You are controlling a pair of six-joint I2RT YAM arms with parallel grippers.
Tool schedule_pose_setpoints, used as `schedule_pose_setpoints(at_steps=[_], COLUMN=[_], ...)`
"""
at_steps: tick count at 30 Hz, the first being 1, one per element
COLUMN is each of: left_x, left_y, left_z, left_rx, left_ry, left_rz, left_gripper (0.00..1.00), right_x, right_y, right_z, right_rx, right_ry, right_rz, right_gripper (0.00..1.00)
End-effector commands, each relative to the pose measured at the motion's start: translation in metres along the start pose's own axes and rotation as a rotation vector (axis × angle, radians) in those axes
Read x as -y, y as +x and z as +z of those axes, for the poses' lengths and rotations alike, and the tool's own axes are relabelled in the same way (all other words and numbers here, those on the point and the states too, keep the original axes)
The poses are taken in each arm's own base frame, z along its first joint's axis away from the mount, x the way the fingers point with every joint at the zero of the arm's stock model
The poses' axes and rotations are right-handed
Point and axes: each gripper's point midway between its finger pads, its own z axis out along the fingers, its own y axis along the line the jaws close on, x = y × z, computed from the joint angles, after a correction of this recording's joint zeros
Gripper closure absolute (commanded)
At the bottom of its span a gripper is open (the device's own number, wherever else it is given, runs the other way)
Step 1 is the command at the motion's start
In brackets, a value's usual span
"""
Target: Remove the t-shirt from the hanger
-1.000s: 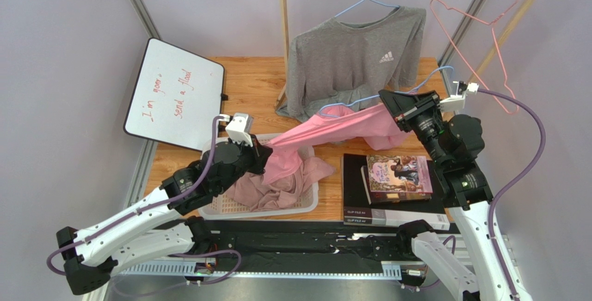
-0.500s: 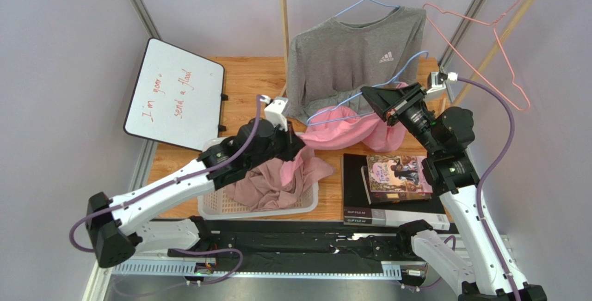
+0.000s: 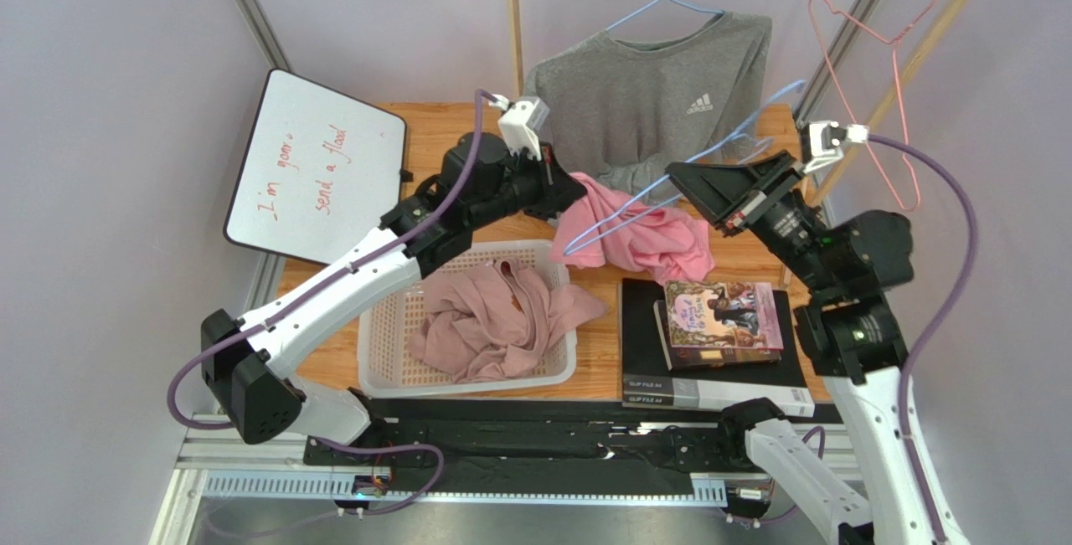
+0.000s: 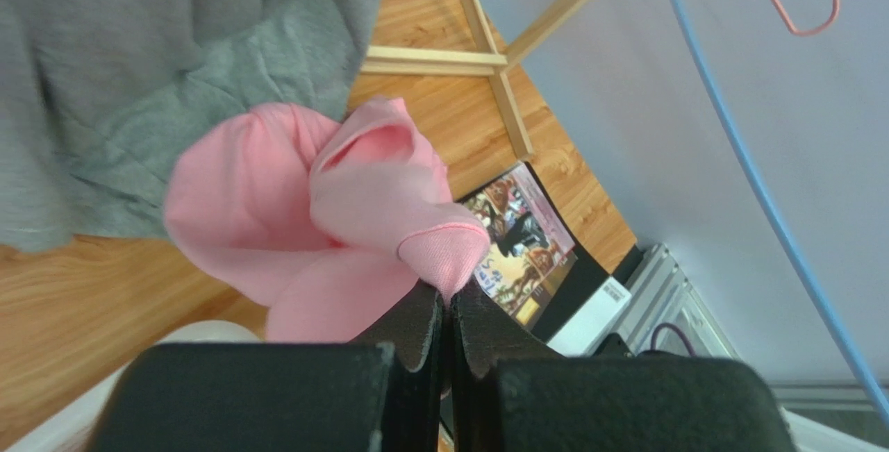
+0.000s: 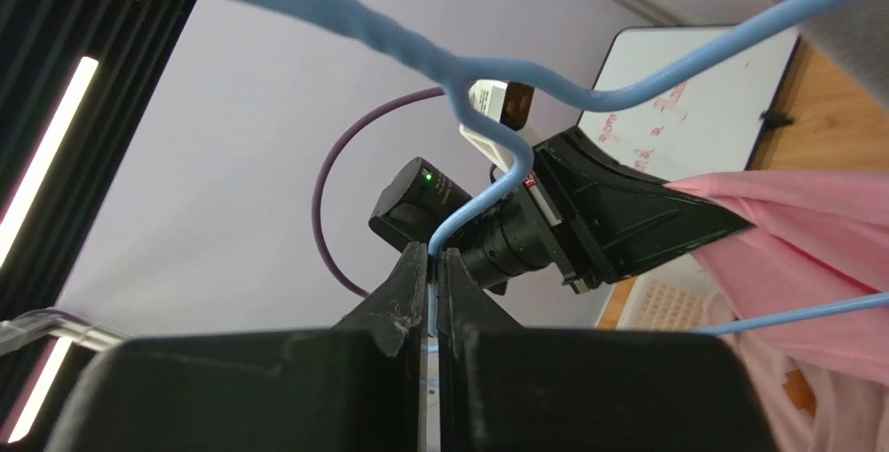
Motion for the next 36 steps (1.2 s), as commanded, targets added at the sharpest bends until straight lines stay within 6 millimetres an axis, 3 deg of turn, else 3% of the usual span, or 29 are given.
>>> schedule_pose_setpoints(at_steps=[1,4,8,12,13,17,20,26,31,36], left_x=[0.027,0.038,0.056,0.060,0.062,0.067,0.066,0.045,0.039,0.033], left_y=[-0.085,-0.125,-0.162,-0.181,-0.192,-0.207,-0.208,-0.196,-0.206,-0.199], left_z=[-0.057,-0.101,-0.164,-0.227,-0.248,-0.318,-0.349,-0.369,-0.417,-0.458], left_rx=[0.177,0.258,0.359,0.430,0.477,0.580,0.624,0.628,0.719,0.780], left_ry=[0.047,0.015,-0.011,-0.076,-0.103,-0.150,-0.173,-0.268,-0.346,-0.382], left_rz=[0.072,0.170,0.285,0.345,0.365,0.407,0.419,0.420,0.431,0.418], left_gripper=[1.00,1.00,1.00,1.00,1.00,1.00,1.00,1.00,1.00,1.00], right_x=[-0.026,-0.026,-0.007,0.012,0.012,0.020,0.022,0.025,0.022,0.026], right_y=[-0.020,-0.028,-0.025,-0.022,-0.022,-0.021,-0.022,-0.022,-0.021,-0.023], right_z=[-0.035,-0.045,-0.036,-0.021,-0.018,-0.008,-0.004,-0.002,-0.005,-0.006], right_rx=[0.163,0.227,0.193,0.152,0.151,0.126,0.124,0.114,0.110,0.124], right_ry=[0.058,0.086,0.119,0.118,0.108,0.102,0.098,0.100,0.112,0.120], right_rz=[-0.274,-0.334,-0.329,-0.292,-0.286,-0.274,-0.271,-0.277,-0.302,-0.306], right_gripper=[1.00,1.00,1.00,1.00,1.00,1.00,1.00,1.00,1.00,1.00])
